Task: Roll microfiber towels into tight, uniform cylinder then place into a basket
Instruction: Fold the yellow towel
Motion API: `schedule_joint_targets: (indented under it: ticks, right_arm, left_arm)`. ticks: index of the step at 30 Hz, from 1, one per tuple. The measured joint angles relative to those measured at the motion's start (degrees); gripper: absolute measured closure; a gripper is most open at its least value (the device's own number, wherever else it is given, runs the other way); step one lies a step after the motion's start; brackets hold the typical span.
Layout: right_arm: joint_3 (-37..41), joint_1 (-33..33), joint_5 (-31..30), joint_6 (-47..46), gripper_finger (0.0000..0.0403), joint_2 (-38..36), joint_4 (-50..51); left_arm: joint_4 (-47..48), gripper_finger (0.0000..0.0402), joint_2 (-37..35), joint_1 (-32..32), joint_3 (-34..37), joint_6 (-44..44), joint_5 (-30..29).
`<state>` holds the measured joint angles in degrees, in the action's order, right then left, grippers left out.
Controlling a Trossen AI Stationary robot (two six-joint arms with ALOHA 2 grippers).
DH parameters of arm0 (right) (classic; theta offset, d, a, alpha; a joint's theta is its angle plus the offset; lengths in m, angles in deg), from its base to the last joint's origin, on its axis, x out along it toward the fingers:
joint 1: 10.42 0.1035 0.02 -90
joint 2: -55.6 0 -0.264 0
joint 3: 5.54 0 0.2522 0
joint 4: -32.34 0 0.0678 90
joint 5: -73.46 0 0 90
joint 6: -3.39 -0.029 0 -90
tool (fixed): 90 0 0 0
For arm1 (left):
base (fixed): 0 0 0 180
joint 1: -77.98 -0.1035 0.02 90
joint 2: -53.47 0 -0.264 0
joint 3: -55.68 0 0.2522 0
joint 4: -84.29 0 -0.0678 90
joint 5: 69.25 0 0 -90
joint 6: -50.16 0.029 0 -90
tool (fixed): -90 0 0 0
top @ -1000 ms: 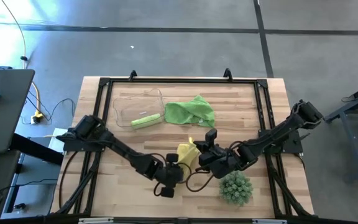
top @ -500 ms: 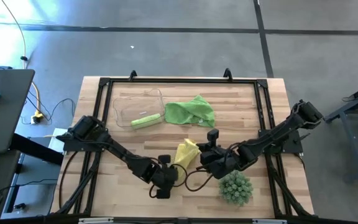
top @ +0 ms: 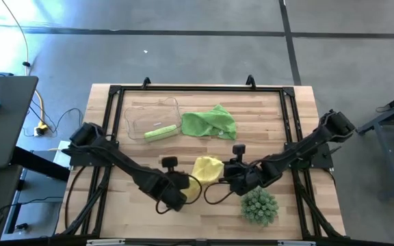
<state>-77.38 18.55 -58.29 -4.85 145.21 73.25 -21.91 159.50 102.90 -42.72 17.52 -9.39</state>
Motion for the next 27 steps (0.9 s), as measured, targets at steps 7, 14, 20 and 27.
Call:
schedule_joint_targets:
  ticks: [7, 14, 20, 27]
  right_arm:
    - [-0.88, -7.25, -1.27, 17.23, 0.0403, 0.01, -9.34]
    - [-10.00, -15.25, -2.66, 31.63, 0.0403, -0.03, -7.15]
    - [-19.82, -16.85, -6.71, 39.00, 0.0403, -0.03, -0.04]
    - [-28.46, -16.10, -10.11, 36.68, 0.0403, -0.07, 10.69]
  left_arm:
    - [19.76, 0.0401, -1.36, -2.16, -4.07, -5.73, -12.12]
    - [29.51, 0.0401, -7.57, -4.62, -6.34, -7.59, -21.15]
    - [29.49, 0.0401, -15.14, -5.57, -7.39, -2.69, -28.20]
    - [29.95, 0.0401, -21.04, -5.31, -7.36, -2.73, -27.44]
